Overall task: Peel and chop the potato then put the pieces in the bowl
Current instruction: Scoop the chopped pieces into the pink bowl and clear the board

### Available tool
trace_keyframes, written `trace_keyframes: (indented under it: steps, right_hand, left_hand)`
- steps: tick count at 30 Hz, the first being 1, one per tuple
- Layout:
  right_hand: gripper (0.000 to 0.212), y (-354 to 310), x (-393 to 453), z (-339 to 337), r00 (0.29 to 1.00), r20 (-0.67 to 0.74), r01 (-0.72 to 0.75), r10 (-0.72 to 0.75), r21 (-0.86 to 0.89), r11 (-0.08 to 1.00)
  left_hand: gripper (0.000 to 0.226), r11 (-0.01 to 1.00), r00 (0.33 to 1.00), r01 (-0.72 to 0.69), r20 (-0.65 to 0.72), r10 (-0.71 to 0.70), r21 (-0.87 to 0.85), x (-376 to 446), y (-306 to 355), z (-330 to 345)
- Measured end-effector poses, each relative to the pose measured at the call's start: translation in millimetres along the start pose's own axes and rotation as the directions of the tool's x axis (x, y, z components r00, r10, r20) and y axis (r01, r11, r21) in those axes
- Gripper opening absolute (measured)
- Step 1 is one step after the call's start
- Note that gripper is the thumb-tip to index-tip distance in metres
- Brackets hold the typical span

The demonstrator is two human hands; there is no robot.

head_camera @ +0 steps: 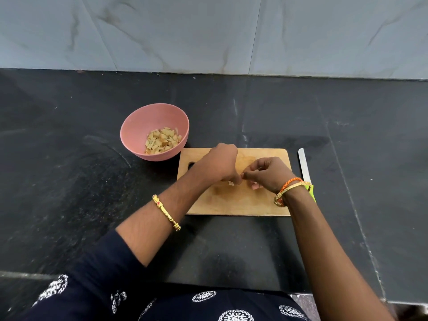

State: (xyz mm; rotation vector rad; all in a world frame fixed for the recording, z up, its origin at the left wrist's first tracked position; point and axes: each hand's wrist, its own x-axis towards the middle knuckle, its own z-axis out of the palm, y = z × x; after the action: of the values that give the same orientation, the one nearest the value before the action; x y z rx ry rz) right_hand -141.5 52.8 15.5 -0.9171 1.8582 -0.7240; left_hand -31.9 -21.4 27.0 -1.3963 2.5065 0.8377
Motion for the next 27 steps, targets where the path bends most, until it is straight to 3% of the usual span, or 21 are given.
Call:
trace_keyframes:
  steps: [5, 7, 11, 13, 16, 22, 27]
  right_hand:
    - [0.005, 0.6, -2.6, 4.1, 0.998, -0.031, 0.043, -0.046, -0.094, 0.995]
    - [0.013, -0.3, -3.9, 11.5, 0.994, -0.038, 0.097, -0.106, -0.193, 0.977]
    - [0.024, -1.7, -8.1, 30.8, 0.974, -0.117, 0.143, -0.192, -0.334, 0.931]
    - [0.016, -2.0, -9.9, 37.3, 0.969, -0.123, 0.157, -0.215, -0.364, 0.918]
    - [0.015, -4.3, -11.0, 42.1, 0.975, -0.104, 0.14, -0.197, -0.405, 0.904]
    - [0.02, -10.5, -5.3, 45.7, 0.993, -0.023, 0.087, -0.117, -0.532, 0.843]
    - [0.023, -14.3, -6.8, 43.6, 0.99, -0.045, 0.076, -0.131, -0.616, 0.784]
  left_hand:
    - [0.013, 0.996, 0.993, -0.083, 0.088, 0.084, -0.014, -0.3, -9.3, -8.2]
    - [0.008, 0.992, 0.988, -0.112, 0.097, 0.117, -0.053, -2.1, -16.7, -11.2]
    - [0.007, 0.953, 0.993, -0.12, -0.034, 0.115, -0.278, -9.8, -37.8, -15.3]
    - [0.011, 0.866, 0.995, -0.082, -0.083, 0.047, -0.493, -15.3, -45.0, -13.6]
    - [0.015, 0.692, 0.998, -0.001, -0.049, -0.05, -0.722, -21.2, -48.3, -2.7]
    - [0.011, 0.488, 0.982, 0.102, 0.009, -0.189, -0.867, -20.7, -50.5, 13.6]
    - [0.007, 0.459, 0.975, 0.123, 0.021, -0.221, -0.88, -20.1, -50.7, 17.9]
